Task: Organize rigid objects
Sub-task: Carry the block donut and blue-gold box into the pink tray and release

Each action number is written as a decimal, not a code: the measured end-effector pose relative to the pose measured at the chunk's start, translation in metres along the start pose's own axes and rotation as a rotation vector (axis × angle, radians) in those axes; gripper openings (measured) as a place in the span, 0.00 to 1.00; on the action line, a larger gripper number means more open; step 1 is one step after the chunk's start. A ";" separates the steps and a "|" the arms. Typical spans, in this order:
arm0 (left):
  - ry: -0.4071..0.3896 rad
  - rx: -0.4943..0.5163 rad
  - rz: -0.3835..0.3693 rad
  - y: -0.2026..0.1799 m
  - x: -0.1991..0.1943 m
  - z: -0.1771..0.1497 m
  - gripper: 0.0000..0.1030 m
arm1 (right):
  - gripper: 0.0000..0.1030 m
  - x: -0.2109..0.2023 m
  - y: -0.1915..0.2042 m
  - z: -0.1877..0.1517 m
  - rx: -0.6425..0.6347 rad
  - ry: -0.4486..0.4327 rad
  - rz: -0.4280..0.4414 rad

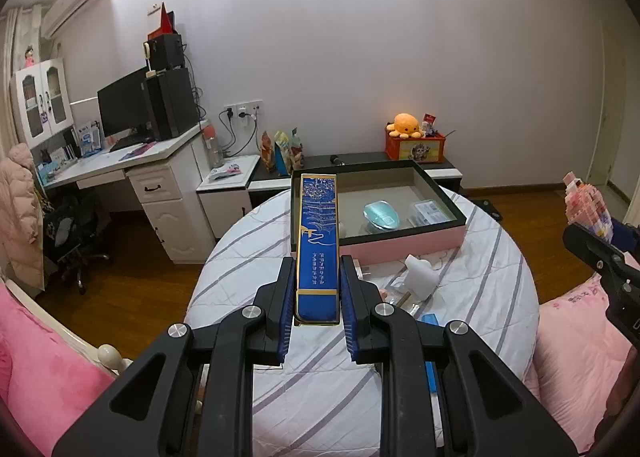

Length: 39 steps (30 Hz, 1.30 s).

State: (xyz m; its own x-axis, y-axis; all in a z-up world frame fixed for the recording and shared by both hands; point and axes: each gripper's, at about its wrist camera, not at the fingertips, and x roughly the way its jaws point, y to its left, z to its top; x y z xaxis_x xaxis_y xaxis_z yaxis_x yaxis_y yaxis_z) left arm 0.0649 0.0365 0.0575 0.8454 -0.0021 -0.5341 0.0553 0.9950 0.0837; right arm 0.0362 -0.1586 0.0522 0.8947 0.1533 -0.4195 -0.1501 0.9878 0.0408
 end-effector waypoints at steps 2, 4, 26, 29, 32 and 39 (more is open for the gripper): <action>0.005 -0.002 -0.004 0.000 0.002 0.000 0.20 | 0.52 0.000 -0.001 0.000 -0.001 -0.001 -0.003; 0.010 -0.007 -0.010 0.002 0.003 0.000 0.20 | 0.52 0.000 -0.001 0.000 0.000 -0.001 -0.001; 0.062 0.025 -0.053 0.003 0.104 0.067 0.20 | 0.52 0.080 -0.009 0.042 -0.034 0.028 -0.033; 0.103 0.038 -0.068 0.001 0.137 0.081 0.20 | 0.52 0.111 -0.013 0.055 -0.043 0.045 -0.033; 0.157 0.049 -0.096 -0.003 0.176 0.096 0.20 | 0.52 0.146 -0.018 0.064 -0.049 0.070 -0.028; 0.269 0.095 -0.069 -0.017 0.261 0.114 0.20 | 0.52 0.232 -0.026 0.070 -0.055 0.167 -0.009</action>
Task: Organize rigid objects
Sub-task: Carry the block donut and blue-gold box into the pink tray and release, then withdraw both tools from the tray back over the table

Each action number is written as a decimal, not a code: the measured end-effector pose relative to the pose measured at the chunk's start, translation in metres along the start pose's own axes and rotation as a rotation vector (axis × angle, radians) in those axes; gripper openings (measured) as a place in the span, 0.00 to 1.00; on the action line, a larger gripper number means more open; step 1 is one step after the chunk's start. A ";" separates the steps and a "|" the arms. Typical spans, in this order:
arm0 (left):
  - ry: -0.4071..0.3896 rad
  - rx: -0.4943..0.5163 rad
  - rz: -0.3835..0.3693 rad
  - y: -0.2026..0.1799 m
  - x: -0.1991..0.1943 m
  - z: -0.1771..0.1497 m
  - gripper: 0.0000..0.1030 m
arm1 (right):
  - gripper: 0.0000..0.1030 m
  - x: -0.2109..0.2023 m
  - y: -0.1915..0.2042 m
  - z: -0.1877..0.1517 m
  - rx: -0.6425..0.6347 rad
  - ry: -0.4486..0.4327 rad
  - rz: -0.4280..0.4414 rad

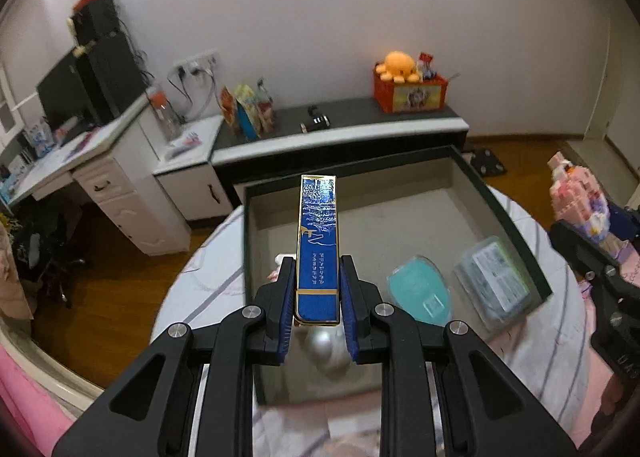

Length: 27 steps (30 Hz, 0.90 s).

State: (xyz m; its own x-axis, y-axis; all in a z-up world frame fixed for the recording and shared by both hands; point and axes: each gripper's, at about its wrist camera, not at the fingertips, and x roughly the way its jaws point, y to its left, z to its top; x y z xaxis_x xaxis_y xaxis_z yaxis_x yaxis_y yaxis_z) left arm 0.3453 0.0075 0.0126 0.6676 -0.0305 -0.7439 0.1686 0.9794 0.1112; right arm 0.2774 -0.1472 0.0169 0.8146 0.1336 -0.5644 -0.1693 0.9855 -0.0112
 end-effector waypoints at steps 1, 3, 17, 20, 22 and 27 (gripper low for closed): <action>0.014 0.002 0.015 0.000 0.011 0.004 0.20 | 0.52 0.012 -0.001 0.001 -0.001 0.019 -0.003; 0.033 0.008 0.037 0.000 0.028 0.010 0.20 | 0.52 0.033 -0.002 0.002 -0.004 0.048 0.006; 0.157 0.040 0.033 -0.006 0.088 0.015 0.26 | 0.56 0.097 -0.011 0.001 0.002 0.148 0.031; 0.180 -0.007 0.008 0.000 0.091 0.014 0.84 | 0.84 0.096 -0.011 0.002 -0.001 0.140 -0.005; 0.139 -0.004 0.052 0.001 0.086 0.014 0.87 | 0.84 0.093 -0.012 0.003 0.001 0.125 -0.011; 0.135 -0.005 0.069 0.005 0.083 0.014 0.86 | 0.84 0.096 -0.018 0.004 0.017 0.134 -0.014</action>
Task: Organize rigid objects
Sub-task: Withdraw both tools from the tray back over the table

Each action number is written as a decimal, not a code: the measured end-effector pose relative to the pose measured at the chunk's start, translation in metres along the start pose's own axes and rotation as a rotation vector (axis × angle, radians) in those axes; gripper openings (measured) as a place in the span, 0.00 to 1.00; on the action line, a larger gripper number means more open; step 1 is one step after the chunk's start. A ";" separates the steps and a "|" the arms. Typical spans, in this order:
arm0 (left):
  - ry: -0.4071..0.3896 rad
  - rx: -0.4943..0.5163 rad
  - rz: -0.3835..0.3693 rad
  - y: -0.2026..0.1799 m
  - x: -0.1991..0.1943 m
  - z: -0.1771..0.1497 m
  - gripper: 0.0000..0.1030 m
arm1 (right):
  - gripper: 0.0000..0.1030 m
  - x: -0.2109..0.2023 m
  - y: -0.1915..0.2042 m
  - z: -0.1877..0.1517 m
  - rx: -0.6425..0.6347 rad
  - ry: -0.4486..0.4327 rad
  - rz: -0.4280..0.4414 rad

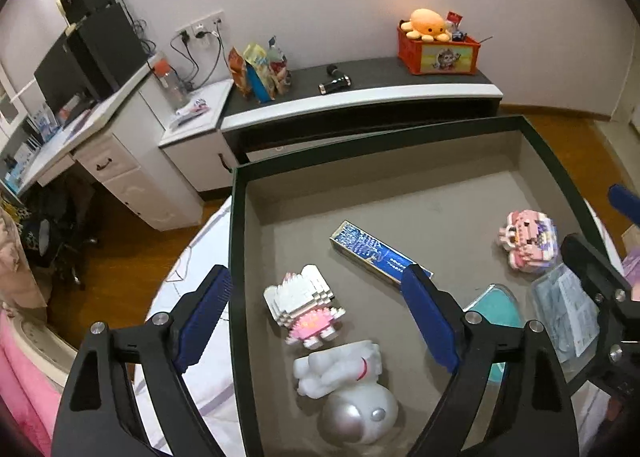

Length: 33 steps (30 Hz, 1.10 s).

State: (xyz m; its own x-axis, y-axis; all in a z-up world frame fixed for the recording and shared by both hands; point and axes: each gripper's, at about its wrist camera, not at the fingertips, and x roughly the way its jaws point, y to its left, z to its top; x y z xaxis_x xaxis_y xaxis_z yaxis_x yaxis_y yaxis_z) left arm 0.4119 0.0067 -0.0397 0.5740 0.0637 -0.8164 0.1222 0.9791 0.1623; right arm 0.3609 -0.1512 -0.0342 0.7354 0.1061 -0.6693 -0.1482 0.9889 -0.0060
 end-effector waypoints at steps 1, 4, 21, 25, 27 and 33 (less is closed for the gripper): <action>0.001 0.001 0.002 0.000 0.001 0.000 0.86 | 0.84 0.001 -0.001 0.000 0.005 0.006 0.006; 0.003 0.007 0.020 0.002 0.002 -0.001 0.86 | 0.84 0.005 -0.001 0.000 0.015 0.019 0.030; -0.051 -0.018 0.000 0.011 -0.035 -0.006 0.86 | 0.84 -0.031 -0.001 0.001 0.012 -0.032 0.012; -0.101 -0.027 0.000 0.015 -0.070 -0.016 0.86 | 0.84 -0.070 0.004 0.001 -0.007 -0.087 -0.003; -0.126 -0.033 -0.001 0.018 -0.088 -0.024 0.86 | 0.84 -0.091 0.007 -0.002 -0.014 -0.115 -0.010; -0.214 -0.072 -0.007 0.029 -0.152 -0.064 0.86 | 0.84 -0.167 0.018 -0.024 -0.029 -0.207 -0.025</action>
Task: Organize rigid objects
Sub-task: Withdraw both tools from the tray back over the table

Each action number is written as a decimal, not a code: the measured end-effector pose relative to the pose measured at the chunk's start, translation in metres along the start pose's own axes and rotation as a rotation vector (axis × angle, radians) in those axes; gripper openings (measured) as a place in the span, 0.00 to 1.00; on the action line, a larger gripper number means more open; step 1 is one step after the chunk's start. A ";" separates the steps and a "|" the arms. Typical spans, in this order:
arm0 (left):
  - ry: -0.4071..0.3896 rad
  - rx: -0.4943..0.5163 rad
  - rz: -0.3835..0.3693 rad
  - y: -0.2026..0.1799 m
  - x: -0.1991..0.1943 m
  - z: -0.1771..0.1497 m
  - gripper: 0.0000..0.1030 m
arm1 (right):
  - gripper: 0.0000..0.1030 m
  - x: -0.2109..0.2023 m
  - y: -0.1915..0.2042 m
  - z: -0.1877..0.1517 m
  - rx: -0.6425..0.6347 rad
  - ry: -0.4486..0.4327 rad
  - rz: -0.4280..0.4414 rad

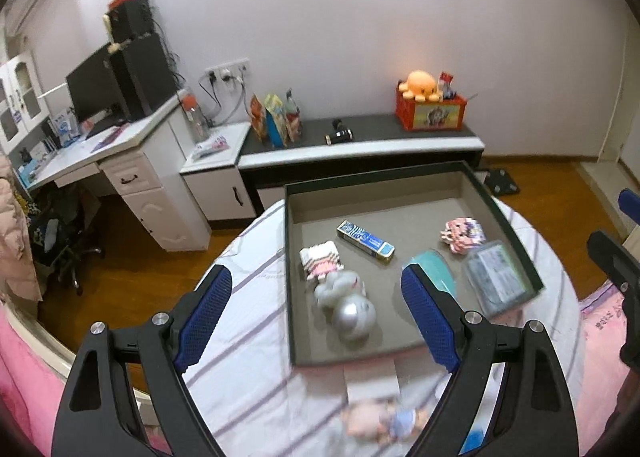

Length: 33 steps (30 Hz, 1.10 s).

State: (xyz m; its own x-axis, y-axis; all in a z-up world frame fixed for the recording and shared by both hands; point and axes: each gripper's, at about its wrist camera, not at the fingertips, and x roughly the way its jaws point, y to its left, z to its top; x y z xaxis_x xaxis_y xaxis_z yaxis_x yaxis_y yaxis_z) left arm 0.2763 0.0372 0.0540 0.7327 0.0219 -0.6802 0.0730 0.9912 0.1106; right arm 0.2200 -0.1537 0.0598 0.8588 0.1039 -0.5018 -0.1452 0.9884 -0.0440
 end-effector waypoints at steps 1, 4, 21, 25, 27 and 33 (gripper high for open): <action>-0.018 -0.007 0.004 0.002 -0.013 -0.006 0.86 | 0.84 -0.009 0.002 -0.001 -0.002 -0.011 -0.002; -0.071 -0.024 0.011 0.008 -0.050 -0.024 0.89 | 0.84 -0.046 0.007 -0.011 -0.007 -0.046 -0.008; -0.172 -0.117 0.041 -0.001 -0.135 -0.167 1.00 | 0.84 -0.155 0.022 -0.108 0.036 -0.078 -0.009; -0.162 -0.131 0.035 -0.003 -0.143 -0.178 1.00 | 0.84 -0.158 0.021 -0.125 0.067 -0.053 -0.017; -0.179 -0.128 0.027 -0.004 -0.149 -0.180 1.00 | 0.84 -0.157 0.022 -0.132 0.089 -0.040 0.023; -0.194 -0.094 0.043 -0.011 -0.156 -0.181 1.00 | 0.84 -0.157 0.021 -0.133 0.097 -0.036 0.015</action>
State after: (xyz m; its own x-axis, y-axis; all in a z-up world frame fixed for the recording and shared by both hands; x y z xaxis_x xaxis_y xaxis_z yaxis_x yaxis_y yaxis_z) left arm 0.0385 0.0468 0.0278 0.8506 0.0482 -0.5235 -0.0179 0.9979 0.0628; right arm 0.0166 -0.1639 0.0231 0.8743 0.1214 -0.4700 -0.1118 0.9925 0.0484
